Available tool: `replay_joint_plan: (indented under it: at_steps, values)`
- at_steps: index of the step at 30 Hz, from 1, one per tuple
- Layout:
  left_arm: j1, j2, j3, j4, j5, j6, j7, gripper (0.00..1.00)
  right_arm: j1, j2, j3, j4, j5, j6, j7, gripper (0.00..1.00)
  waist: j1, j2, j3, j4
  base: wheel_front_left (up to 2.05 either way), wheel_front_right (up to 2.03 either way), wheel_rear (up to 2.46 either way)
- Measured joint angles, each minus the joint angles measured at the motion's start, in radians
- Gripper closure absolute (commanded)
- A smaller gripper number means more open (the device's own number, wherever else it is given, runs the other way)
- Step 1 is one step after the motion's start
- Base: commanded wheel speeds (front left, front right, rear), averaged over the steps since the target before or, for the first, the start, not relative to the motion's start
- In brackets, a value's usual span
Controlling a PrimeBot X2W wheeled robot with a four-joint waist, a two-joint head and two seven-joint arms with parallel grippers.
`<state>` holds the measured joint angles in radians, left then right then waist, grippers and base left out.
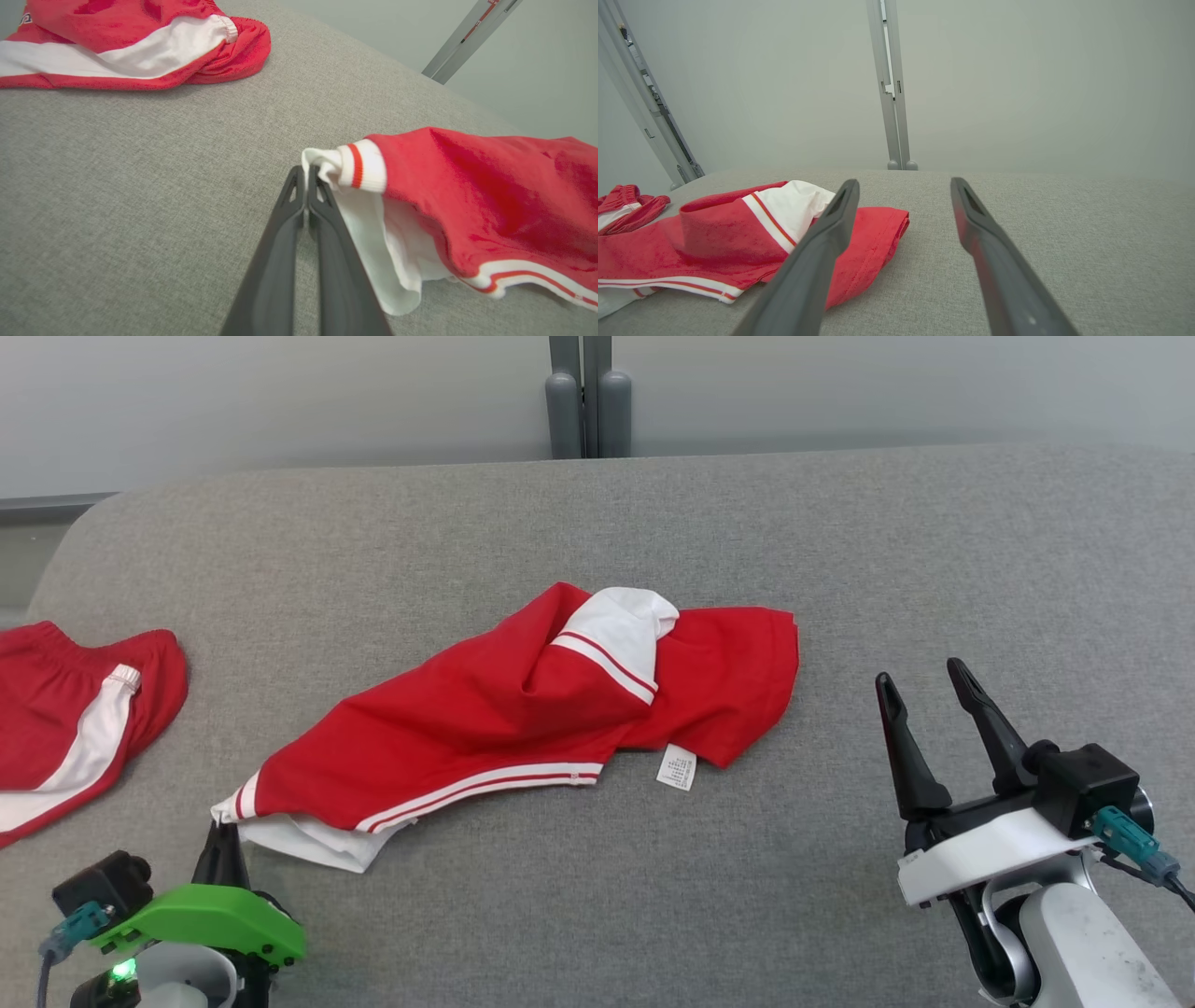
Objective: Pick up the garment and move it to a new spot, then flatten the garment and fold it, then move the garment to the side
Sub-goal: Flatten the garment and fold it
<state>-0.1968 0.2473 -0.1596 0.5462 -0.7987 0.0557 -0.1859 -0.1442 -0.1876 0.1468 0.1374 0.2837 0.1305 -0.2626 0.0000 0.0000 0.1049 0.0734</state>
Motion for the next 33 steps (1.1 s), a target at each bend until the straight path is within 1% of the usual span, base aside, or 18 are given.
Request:
replay_joint_plan:
  at_steps: [1, 3, 4, 7, 10, 15, 18, 22, 25, 27, 29, 33]
  values:
    - [-0.003, 0.000, -0.011, 0.018, 0.010, -0.011, -0.006, 0.00, 0.000, 0.000, 0.002, 0.002, 0.000, 0.000, 0.000, 0.00, 0.0000, 0.0000, -0.003, 0.001, 0.00, 0.00, 0.00]
    - [-0.012, -0.001, -0.032, 0.040, 0.033, -0.028, -0.024, 0.00, 0.000, 0.000, 0.005, 0.005, 0.000, 0.000, 0.000, 0.00, 0.0000, 0.0000, -0.009, 0.001, 0.00, 0.00, 0.00]
    - [-0.016, -0.002, -0.042, 0.044, 0.055, -0.029, -0.035, 0.00, 0.001, 0.000, 0.006, 0.009, 0.000, 0.000, 0.000, 0.00, 0.0000, 0.0000, -0.014, 0.002, 0.00, 0.00, 0.00]
    - [-0.015, 0.007, -0.062, 0.027, 0.120, -0.012, -0.061, 0.00, 0.011, 0.001, 0.009, 0.016, 0.003, 0.000, 0.000, 0.00, 0.0000, 0.0000, -0.031, 0.002, 0.00, 0.00, 0.00]
    - [-0.009, 0.015, -0.086, -0.039, 0.184, 0.002, -0.071, 0.00, 0.021, 0.003, 0.012, 0.020, 0.007, 0.000, 0.000, 0.00, 0.0000, 0.0000, -0.050, 0.001, 0.00, 0.00, 0.00]
    - [0.014, 0.014, -0.172, -0.190, 0.284, 0.011, -0.068, 0.00, 0.029, 0.004, 0.015, 0.019, 0.012, 0.000, 0.000, 0.00, 0.0000, 0.0000, -0.070, -0.005, 0.00, 0.00, 0.00]
    - [0.024, -0.006, -0.254, -0.242, 0.324, 0.007, -0.005, 0.00, 0.033, 0.006, 0.017, 0.016, 0.013, 0.000, 0.000, 0.00, 0.0000, 0.0000, -0.069, -0.011, 0.00, 0.00, 0.00]
    - [0.002, -0.027, -0.347, -0.258, 0.369, -0.019, 0.080, 0.00, 0.028, 0.008, 0.019, 0.009, 0.013, 0.000, 0.000, 0.00, 0.0000, 0.0000, -0.051, -0.021, 0.00, 0.00, 0.00]
    - [-0.042, -0.043, -0.395, -0.230, 0.384, -0.039, 0.132, 0.00, 0.008, 0.013, 0.019, 0.000, 0.013, 0.000, 0.000, 0.00, 0.0000, 0.0000, -0.033, -0.034, 0.00, 0.00, 0.00]
    - [-0.069, -0.047, -0.424, -0.197, 0.413, -0.048, 0.163, 0.00, -0.002, 0.015, 0.014, -0.004, 0.012, 0.000, 0.000, 0.00, 0.0000, 0.0000, -0.019, -0.045, 0.00, 0.00, 0.00]
    - [-0.102, -0.056, -0.446, -0.156, 0.418, -0.058, 0.207, 0.00, -0.006, 0.017, 0.009, -0.006, 0.011, 0.000, 0.000, 0.00, 0.0000, 0.0000, -0.004, -0.058, 0.00, 0.00, 0.00]
    - [-0.155, -0.081, -0.474, -0.088, 0.422, -0.084, 0.247, 0.00, -0.020, 0.022, 0.003, -0.009, 0.009, 0.000, 0.000, 0.00, 0.0000, 0.0000, 0.026, -0.082, 0.00, 0.00, 0.00]
